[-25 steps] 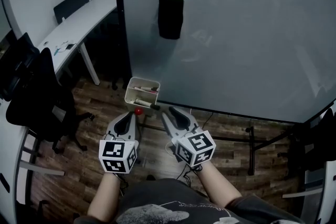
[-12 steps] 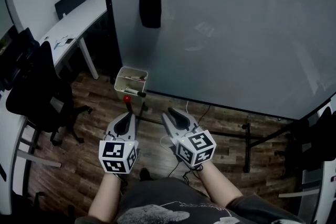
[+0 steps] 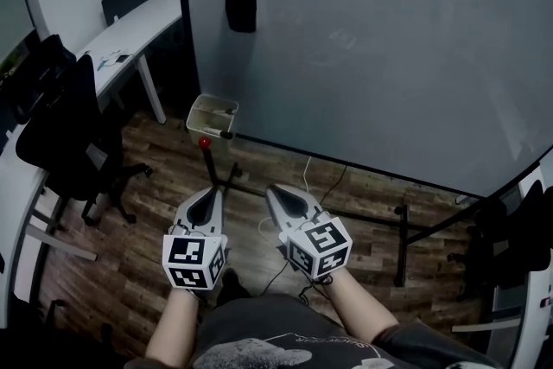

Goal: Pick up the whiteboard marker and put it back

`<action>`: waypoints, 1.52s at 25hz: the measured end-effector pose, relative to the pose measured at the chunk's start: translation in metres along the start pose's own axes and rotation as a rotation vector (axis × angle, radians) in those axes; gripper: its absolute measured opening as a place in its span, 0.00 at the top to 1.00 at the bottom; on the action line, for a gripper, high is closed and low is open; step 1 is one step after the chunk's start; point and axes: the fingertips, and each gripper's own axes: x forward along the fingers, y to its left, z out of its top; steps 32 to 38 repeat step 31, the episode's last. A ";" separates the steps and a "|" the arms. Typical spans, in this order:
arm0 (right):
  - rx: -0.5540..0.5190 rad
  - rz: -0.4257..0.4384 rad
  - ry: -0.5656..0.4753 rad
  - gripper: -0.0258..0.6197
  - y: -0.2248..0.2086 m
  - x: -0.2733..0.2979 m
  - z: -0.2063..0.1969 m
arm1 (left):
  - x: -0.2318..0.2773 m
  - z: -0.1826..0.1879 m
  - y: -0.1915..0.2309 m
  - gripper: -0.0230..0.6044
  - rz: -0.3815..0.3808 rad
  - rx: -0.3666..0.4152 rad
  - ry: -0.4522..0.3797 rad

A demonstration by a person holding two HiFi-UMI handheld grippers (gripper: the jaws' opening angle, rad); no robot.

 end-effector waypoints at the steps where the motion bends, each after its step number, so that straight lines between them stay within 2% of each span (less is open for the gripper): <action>1: -0.011 0.001 0.000 0.92 0.003 -0.006 -0.001 | -0.005 -0.001 -0.004 0.94 0.002 -0.002 -0.002; 5: -0.029 -0.010 0.019 0.93 0.009 -0.034 -0.010 | -0.023 -0.006 -0.021 0.94 -0.005 -0.008 -0.002; 10: 0.052 -0.047 0.015 0.93 0.003 -0.071 -0.023 | -0.045 -0.015 -0.042 0.94 -0.007 -0.011 0.009; 21: 0.000 -0.010 0.032 0.93 0.035 -0.124 -0.030 | -0.089 -0.030 -0.085 0.94 -0.010 -0.012 0.018; 31: 0.022 0.003 0.006 0.93 0.042 -0.158 -0.032 | -0.114 -0.035 -0.113 0.94 -0.011 -0.011 0.008; 38: 0.022 0.003 0.006 0.93 0.042 -0.158 -0.032 | -0.114 -0.035 -0.113 0.94 -0.011 -0.011 0.008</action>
